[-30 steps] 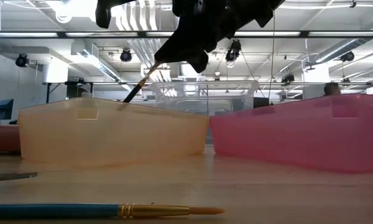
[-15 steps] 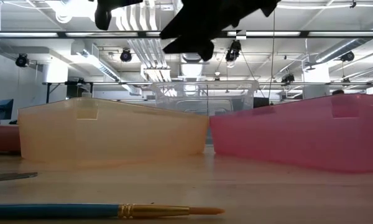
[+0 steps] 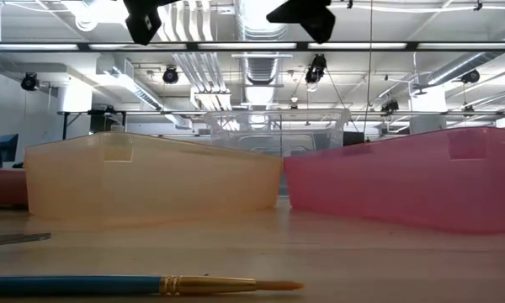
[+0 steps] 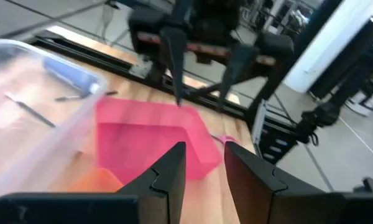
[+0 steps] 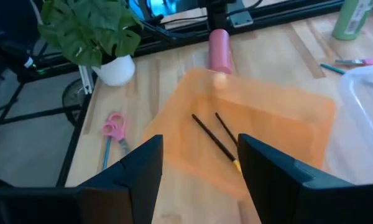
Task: Pick & Place Paint Supplies
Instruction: Put the bottom blue paint brush into the orange bin
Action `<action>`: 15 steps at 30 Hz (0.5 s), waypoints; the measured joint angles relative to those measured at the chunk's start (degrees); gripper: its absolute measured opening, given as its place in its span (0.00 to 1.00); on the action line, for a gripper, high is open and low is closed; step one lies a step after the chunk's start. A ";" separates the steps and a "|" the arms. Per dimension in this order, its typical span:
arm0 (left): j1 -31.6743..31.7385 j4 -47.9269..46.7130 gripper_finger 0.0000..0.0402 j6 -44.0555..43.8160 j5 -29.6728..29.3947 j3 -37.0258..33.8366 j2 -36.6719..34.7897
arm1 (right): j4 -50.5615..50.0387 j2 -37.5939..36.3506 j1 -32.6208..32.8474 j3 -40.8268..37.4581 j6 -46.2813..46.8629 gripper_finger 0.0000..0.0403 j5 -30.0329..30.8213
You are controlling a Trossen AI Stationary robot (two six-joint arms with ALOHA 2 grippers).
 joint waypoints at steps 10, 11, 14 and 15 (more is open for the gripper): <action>-3.67 -8.32 0.30 2.31 -0.17 15.72 14.92 | 2.36 -7.52 5.75 -9.35 6.41 0.50 0.34; -3.75 -9.97 0.30 2.70 -0.35 17.46 16.33 | 3.15 -8.18 6.55 -10.31 6.95 0.50 0.34; -3.75 -13.07 0.30 3.05 -0.94 21.37 19.38 | 5.37 -9.26 9.56 -12.43 7.48 0.50 0.33; -3.75 -14.14 0.30 3.08 -1.33 22.25 20.01 | 5.85 -9.34 10.74 -12.99 7.49 0.50 0.24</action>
